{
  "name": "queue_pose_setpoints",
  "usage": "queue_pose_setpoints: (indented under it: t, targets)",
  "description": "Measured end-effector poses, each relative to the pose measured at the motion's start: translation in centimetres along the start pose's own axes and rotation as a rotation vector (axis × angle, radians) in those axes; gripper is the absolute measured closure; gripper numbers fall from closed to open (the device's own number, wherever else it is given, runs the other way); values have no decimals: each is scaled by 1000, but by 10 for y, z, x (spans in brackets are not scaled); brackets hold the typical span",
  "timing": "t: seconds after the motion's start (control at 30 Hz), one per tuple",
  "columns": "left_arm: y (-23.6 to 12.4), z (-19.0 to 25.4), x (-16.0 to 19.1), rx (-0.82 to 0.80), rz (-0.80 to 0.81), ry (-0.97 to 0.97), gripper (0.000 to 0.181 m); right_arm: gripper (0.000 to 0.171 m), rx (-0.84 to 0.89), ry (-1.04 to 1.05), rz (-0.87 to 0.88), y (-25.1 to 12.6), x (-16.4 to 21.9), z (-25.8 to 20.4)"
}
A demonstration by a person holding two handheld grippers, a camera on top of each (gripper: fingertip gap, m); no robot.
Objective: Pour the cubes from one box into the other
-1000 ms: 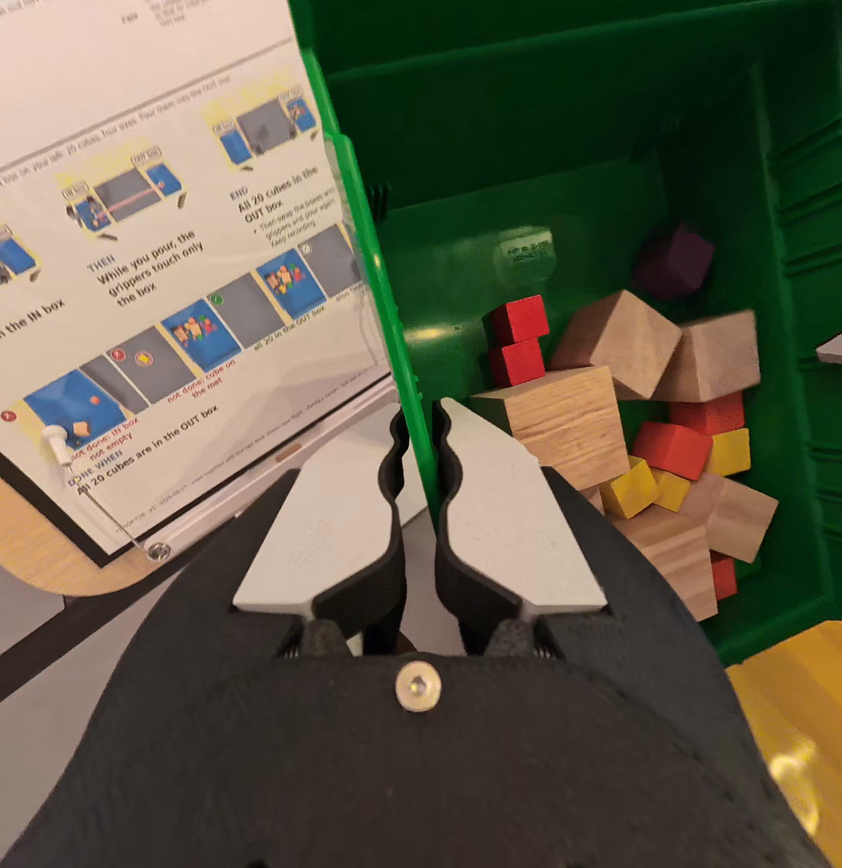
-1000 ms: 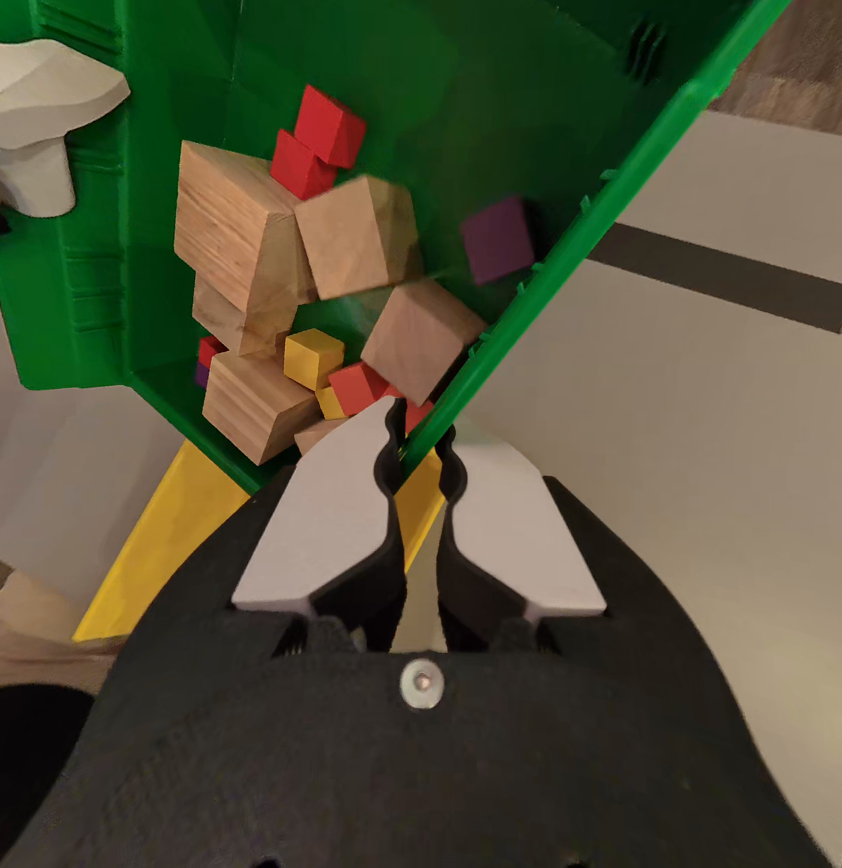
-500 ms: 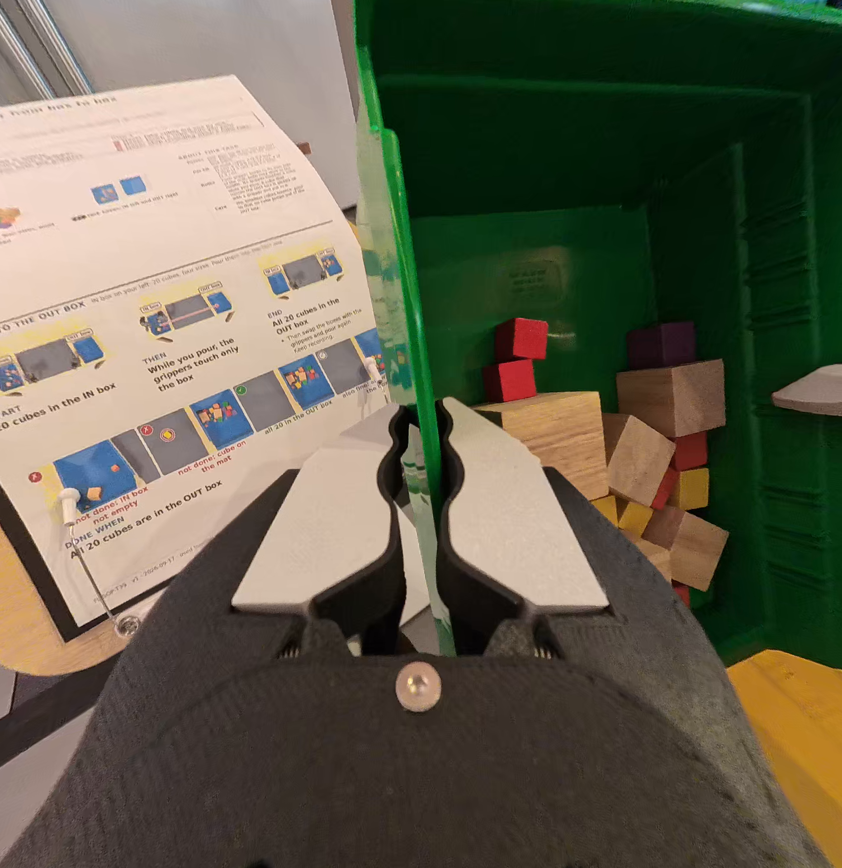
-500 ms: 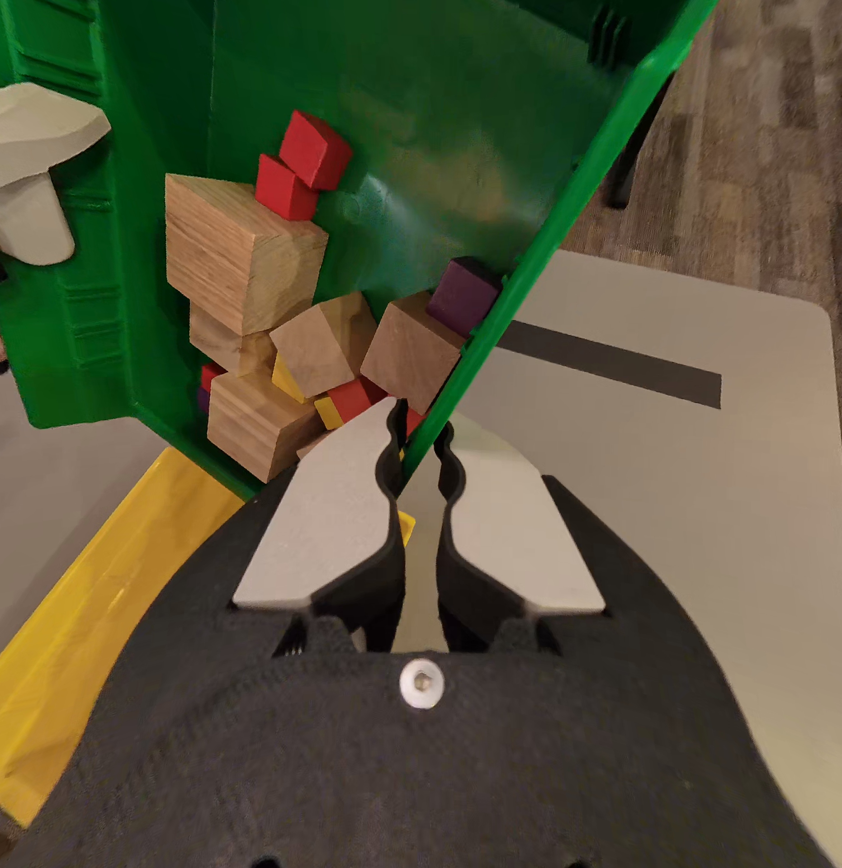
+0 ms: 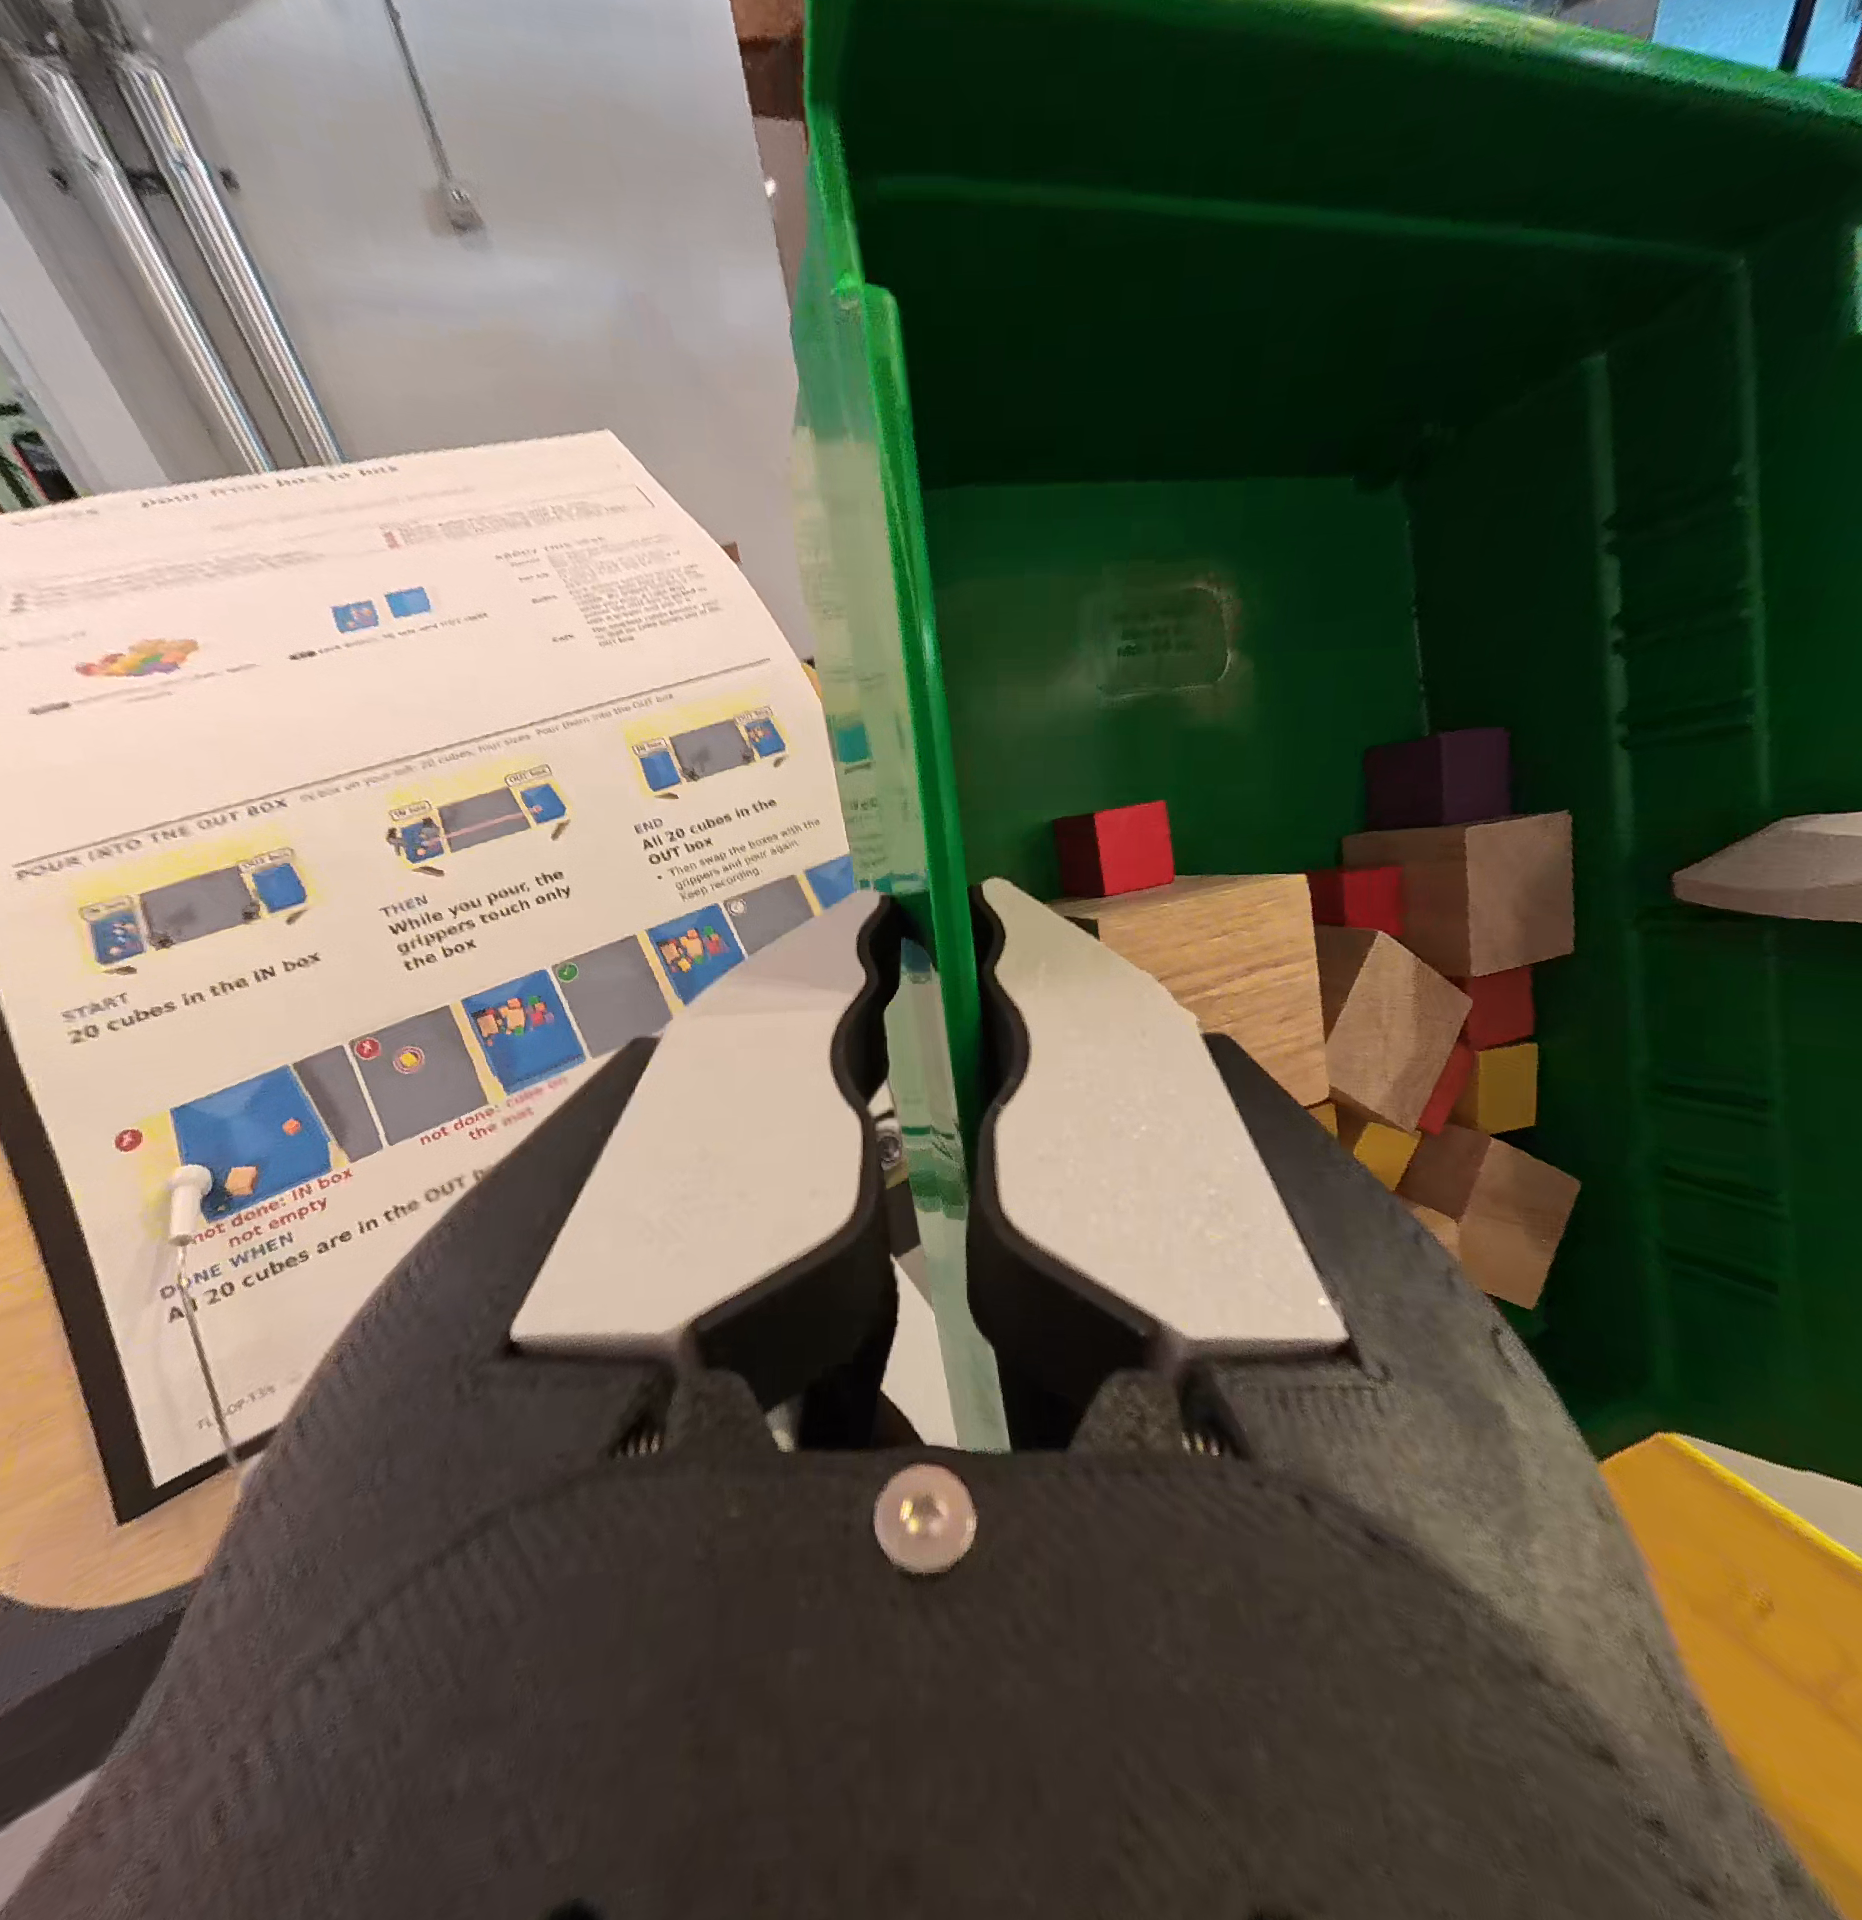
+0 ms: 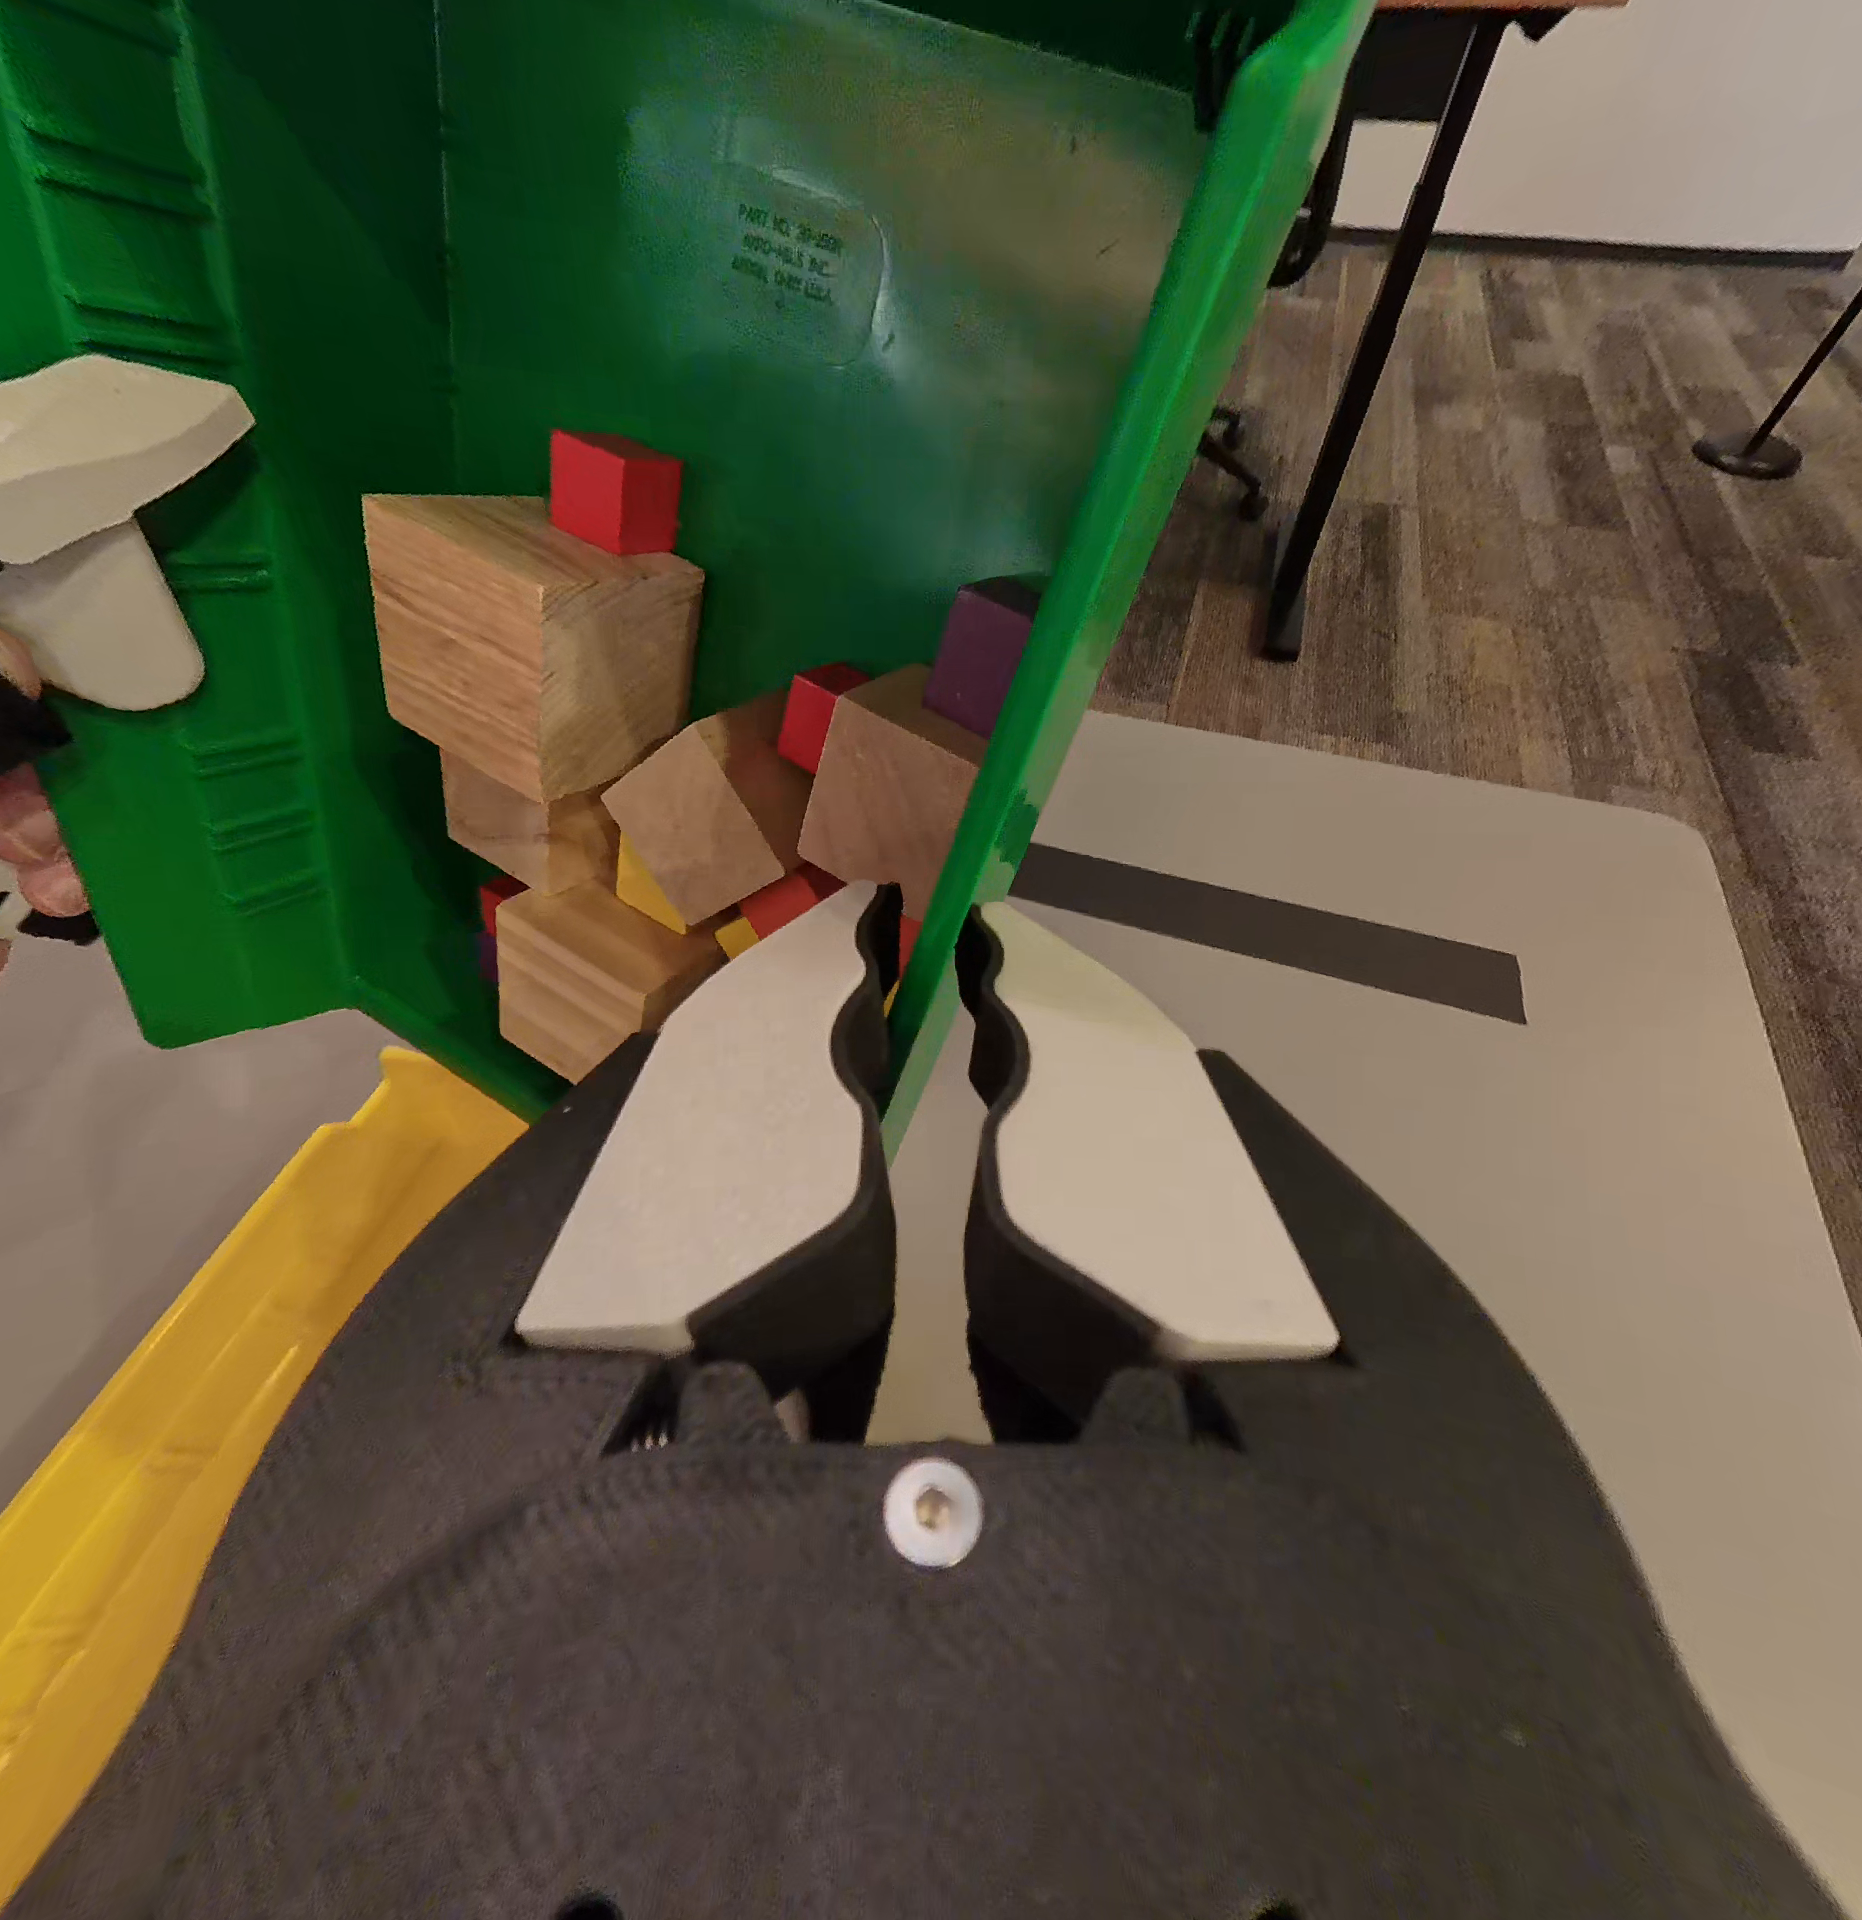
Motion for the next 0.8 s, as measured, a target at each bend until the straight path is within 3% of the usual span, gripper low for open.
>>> queue_pose_setpoints:
  t: [0.43, 0.6, 0.8]
  targets:
    - [-2, -12, 2, -103, 59, -35, 176, 162, -56, 39, 64, 6, -2, -4]
    - [-3, -13, 4, -109, 53, -52, 176, 154, -104, 50, -119, 18, 27, -11]
    - [-5, -12, 3, -98, 84, -66, 174, 160, -61, 54, -190, 29, 41, -12]
Point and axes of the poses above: each gripper's, where its closed fingertips meet, y out along the fingers, x out of its underside, z = x × y across the jaws, the point moved 3 cm from there along -y, back along the fingers, and after that the axes turned 5 degrees about -y, right-handed, at the moved point
